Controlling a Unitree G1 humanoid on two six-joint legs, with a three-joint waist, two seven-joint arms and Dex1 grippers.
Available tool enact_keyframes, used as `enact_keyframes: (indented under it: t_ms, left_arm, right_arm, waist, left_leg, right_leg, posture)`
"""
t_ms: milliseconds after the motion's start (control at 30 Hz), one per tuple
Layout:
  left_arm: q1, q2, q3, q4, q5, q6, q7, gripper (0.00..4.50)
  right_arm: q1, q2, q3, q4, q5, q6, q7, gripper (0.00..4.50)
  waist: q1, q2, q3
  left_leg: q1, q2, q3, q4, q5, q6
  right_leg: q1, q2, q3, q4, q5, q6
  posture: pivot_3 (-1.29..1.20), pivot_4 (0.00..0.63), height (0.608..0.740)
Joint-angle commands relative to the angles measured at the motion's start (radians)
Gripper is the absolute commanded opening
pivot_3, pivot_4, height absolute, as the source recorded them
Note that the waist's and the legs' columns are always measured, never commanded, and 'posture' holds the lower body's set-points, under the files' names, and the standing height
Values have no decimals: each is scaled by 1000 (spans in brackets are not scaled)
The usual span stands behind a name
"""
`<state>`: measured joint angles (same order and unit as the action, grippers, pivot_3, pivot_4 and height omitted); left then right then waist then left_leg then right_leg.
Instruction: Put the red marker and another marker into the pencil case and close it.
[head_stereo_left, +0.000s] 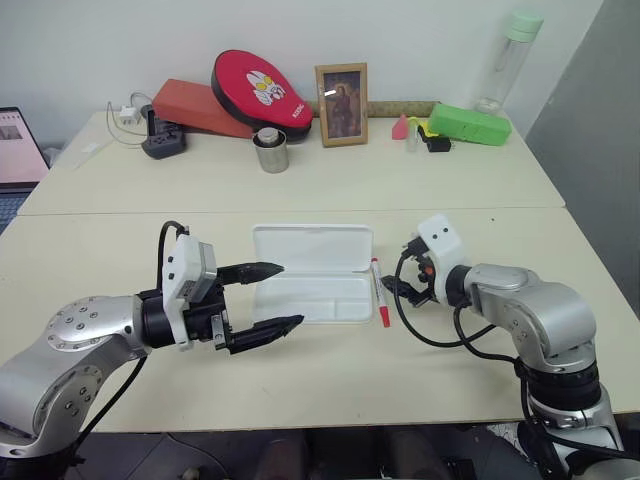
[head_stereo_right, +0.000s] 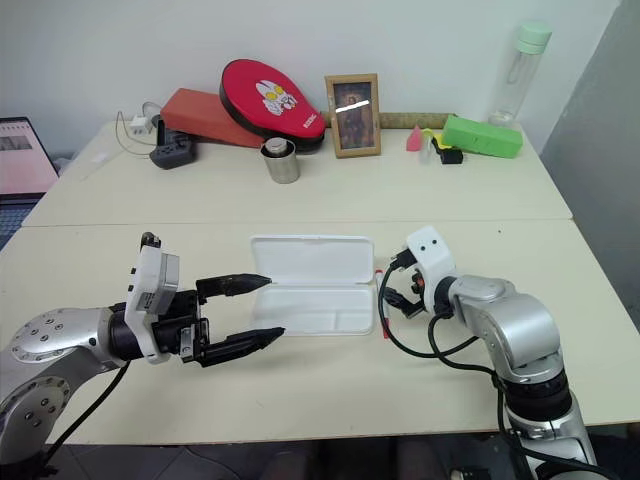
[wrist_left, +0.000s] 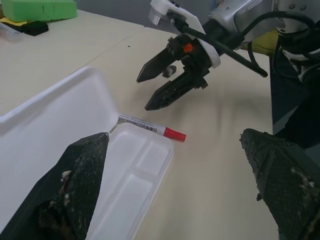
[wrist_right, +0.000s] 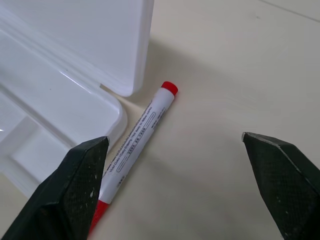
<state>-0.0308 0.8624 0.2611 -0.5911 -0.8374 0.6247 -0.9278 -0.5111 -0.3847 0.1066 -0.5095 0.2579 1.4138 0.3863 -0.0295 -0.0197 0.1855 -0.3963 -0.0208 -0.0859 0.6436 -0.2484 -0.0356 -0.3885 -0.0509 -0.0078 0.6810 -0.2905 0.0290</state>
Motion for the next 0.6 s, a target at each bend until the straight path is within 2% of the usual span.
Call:
enact_keyframes:
  t_ms: [33,600]
  left_arm:
    - [-8,9,22,-26,-7,-9,0,4500]
    - [-17,13,26,-36,-21,4,20,4500]
  right_arm:
    - [22,3,26,-37,-3,-5,-36,4470]
    - [57,33,133,23,-26,-63,-118,4470]
  waist:
    - [0,0,0]
    - [-2,0,0]
  left_leg:
    - [0,0,0,0,0,0]
    - [0,0,0,0,0,0]
  right_leg:
    - [0,0,0,0,0,0]
    - [0,0,0,0,0,0]
  posture:
    - [0,150,740]
    - [0,150,740]
